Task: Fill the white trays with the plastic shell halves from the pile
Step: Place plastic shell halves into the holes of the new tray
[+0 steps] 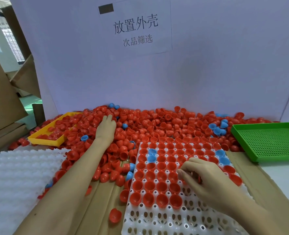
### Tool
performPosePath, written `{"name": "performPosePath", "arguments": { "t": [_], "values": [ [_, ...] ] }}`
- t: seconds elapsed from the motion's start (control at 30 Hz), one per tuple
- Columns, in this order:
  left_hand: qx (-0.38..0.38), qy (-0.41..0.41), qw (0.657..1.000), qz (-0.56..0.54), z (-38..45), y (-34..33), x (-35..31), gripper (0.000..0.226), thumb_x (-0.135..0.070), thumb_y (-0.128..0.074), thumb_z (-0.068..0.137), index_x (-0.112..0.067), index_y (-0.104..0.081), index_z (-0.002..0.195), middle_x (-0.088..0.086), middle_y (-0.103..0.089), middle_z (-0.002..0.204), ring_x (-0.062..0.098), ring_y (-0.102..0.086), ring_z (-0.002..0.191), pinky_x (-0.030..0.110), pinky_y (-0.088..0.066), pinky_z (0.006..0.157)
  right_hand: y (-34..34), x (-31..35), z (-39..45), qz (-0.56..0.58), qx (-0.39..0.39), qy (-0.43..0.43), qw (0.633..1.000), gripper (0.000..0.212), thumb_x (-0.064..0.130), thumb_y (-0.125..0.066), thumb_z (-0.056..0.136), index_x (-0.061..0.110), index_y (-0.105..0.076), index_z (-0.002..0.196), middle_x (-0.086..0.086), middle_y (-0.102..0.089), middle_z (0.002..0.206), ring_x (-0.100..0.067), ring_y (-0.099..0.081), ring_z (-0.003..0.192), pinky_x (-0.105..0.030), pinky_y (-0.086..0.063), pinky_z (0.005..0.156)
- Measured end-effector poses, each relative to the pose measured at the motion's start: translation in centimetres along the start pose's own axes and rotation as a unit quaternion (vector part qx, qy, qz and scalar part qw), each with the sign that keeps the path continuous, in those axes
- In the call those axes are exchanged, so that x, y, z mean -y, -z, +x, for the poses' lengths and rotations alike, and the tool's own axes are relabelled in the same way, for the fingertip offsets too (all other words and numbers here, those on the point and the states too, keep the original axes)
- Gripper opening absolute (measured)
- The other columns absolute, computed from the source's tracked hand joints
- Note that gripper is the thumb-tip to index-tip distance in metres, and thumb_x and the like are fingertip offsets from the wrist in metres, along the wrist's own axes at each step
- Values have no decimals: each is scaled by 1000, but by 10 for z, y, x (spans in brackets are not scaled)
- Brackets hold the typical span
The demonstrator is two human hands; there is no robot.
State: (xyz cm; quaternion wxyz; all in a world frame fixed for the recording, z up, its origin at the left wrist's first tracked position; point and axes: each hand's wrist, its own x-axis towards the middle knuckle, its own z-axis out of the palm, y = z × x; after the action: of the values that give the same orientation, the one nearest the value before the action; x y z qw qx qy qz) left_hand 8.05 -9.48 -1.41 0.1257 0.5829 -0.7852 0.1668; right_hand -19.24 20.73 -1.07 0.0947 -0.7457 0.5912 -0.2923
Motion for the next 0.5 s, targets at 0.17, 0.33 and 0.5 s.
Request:
{"name": "performPosePath", "arguments": {
  "t": [0.17, 0.33, 0.5],
  "values": [
    [14, -45, 999, -4, -8, 16, -1, 34, 3, -50, 101, -3, -60, 133, 17, -65, 130, 38, -62, 120, 45, -53, 91, 1, 3, -1, -6, 1, -4, 1000, 24, 42, -55, 104, 30, -70, 90, 14, -63, 83, -8, -60, 82, -28, -52, 75],
    [-96, -60, 989, -95, -39, 47, -7, 45, -10, -56, 107, -2, -48, 150, 19, -62, 139, 40, -63, 119, 48, -51, 94, 4, 4, 0, -2, 0, -8, 1000, 25, 43, -53, 103, 30, -72, 91, 14, -65, 86, -6, -61, 81, -30, -53, 76],
    [-159, -79, 885, -430, -104, 88, -59, 29, -26, -69, 101, -21, -69, 129, -9, -72, 122, 5, -66, 113, 24, -50, 102, 2, 4, 0, 21, -42, -4, 999, 12, 38, -56, 101, 36, -68, 104, 17, -65, 83, -7, -65, 82, -22, -53, 69]
  ]
}}
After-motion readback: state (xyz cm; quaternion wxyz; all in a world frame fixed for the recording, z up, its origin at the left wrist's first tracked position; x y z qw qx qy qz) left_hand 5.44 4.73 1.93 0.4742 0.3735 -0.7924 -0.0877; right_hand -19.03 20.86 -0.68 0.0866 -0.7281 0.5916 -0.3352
